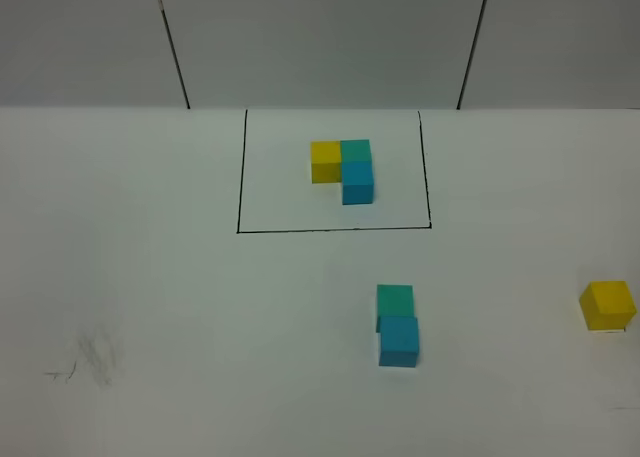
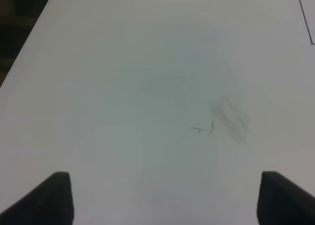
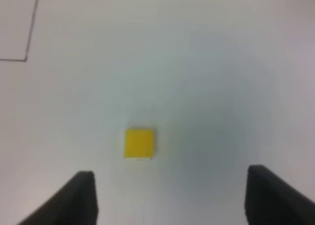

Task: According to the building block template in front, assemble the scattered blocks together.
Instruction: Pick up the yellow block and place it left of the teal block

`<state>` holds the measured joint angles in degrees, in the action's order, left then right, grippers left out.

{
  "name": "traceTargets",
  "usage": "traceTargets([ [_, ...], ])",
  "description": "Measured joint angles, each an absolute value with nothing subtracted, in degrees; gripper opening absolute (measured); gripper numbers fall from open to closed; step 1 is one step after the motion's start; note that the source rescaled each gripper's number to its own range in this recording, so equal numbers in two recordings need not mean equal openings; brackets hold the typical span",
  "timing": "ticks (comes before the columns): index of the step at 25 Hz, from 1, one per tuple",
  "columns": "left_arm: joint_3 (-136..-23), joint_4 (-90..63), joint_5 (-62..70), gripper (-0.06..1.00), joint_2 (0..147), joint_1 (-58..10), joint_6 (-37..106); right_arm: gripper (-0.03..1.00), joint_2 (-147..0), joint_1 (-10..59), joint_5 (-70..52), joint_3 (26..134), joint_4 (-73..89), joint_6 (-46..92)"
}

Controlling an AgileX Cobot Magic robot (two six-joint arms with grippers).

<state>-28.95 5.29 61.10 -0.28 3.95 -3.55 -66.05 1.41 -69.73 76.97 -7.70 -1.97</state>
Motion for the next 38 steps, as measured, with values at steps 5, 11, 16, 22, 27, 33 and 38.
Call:
traceTargets([
  [5, -28.9, 5.3, 61.1, 0.80, -0.3, 4.0, -3.6, 0.35, -58.2, -5.4, -69.8, 64.6, -6.7, -1.7],
  [11, -28.9, 5.3, 61.1, 0.80, -0.3, 4.0, -3.5, 0.52, -54.9, -7.2, -64.5, 54.5, -6.6, 7.9],
  [16, -28.9, 5.3, 61.1, 0.80, -0.3, 4.0, -3.4, 0.89, -58.9, -7.2, -57.0, 51.4, -7.2, 9.2],
  [22, -28.9, 5.3, 61.1, 0.80, -0.3, 4.0, -3.4, 1.00, -66.0, -7.1, -48.9, 51.3, -7.6, 7.8],
  [27, -28.9, 5.3, 61.1, 0.80, -0.3, 4.0, -3.4, 1.00, -73.1, -7.1, -44.1, 51.3, -5.5, 6.8],
  [33, -28.9, 5.3, 61.0, 0.80, -0.3, 4.0, -3.4, 0.99, -81.9, -2.7, -38.1, 51.3, -5.3, 6.6],
  [38, -28.9, 5.3, 61.0, 0.80, -0.3, 4.0, -3.5, 0.98, -88.2, -0.9, -34.1, 51.3, -5.1, 6.1],
])
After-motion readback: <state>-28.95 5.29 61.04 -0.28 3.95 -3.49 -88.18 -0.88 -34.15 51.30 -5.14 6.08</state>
